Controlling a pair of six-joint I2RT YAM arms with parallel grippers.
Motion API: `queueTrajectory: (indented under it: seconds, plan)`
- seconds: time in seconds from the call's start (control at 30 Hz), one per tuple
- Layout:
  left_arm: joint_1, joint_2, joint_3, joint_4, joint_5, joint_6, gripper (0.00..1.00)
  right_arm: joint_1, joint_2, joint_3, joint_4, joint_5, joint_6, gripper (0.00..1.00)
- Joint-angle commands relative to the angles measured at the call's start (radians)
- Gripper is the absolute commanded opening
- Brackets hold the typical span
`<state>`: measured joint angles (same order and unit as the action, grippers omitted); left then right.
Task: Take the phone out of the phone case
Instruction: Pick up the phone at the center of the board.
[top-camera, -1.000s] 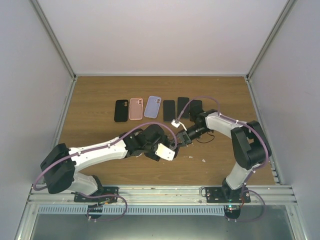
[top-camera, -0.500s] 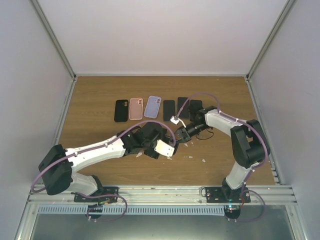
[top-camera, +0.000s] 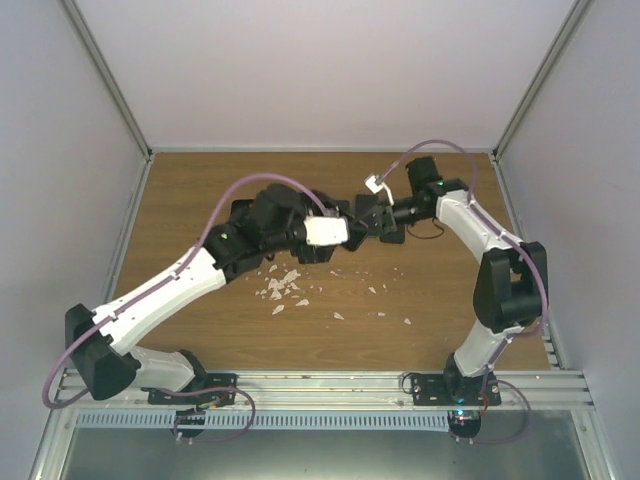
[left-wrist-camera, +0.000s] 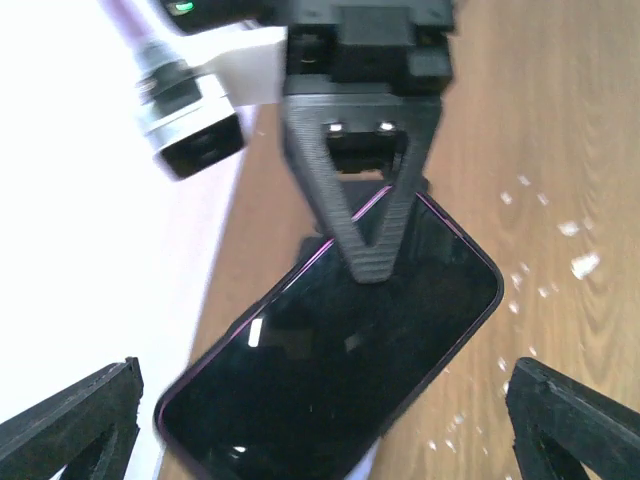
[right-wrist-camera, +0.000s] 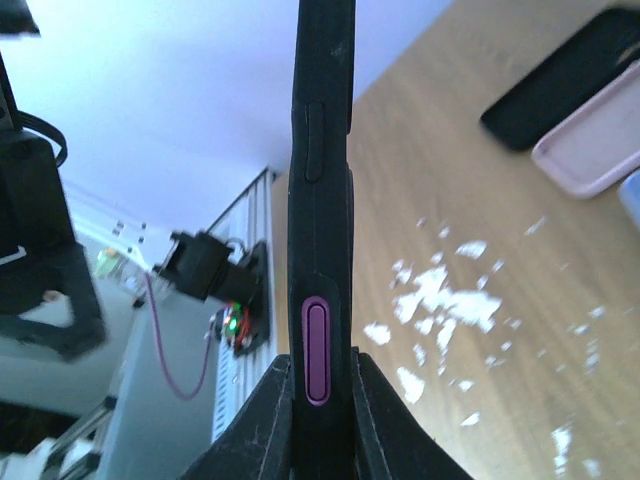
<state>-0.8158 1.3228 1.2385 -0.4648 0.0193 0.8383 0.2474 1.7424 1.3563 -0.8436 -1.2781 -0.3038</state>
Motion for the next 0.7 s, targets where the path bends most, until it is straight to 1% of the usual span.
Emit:
queueTrajectory:
  seconds: [0.0, 0.17, 0.23, 0.33, 0.43, 0.53, 0.67]
  plan:
    - [0.085, -0.029, 0.111, 0.042, 0.143, -0.231, 0.99, -0.073, -0.078, 0.073, 0.198, -0.112, 0.179, 0.01]
    - [0.172, -0.039, 0.190, 0.082, 0.253, -0.422, 0.99, -0.125, -0.155, 0.076, 0.501, -0.107, 0.461, 0.00]
    - [0.212, -0.035, 0.216, 0.100, 0.311, -0.500, 0.99, -0.132, -0.183, 0.075, 0.647, -0.100, 0.560, 0.01]
    - [0.263, -0.026, 0.243, 0.120, 0.397, -0.600, 0.99, -0.134, -0.217, 0.075, 0.820, -0.077, 0.702, 0.01]
    - [0.316, -0.019, 0.246, 0.173, 0.499, -0.725, 0.99, -0.133, -0.248, 0.059, 1.008, -0.037, 0.849, 0.01]
    - [0.372, -0.006, 0.242, 0.243, 0.640, -0.905, 0.99, -0.132, -0.279, 0.019, 1.233, 0.009, 1.028, 0.01]
    - [0.389, -0.005, 0.226, 0.341, 0.767, -1.036, 0.99, -0.128, -0.303, -0.025, 1.474, 0.063, 1.237, 0.01]
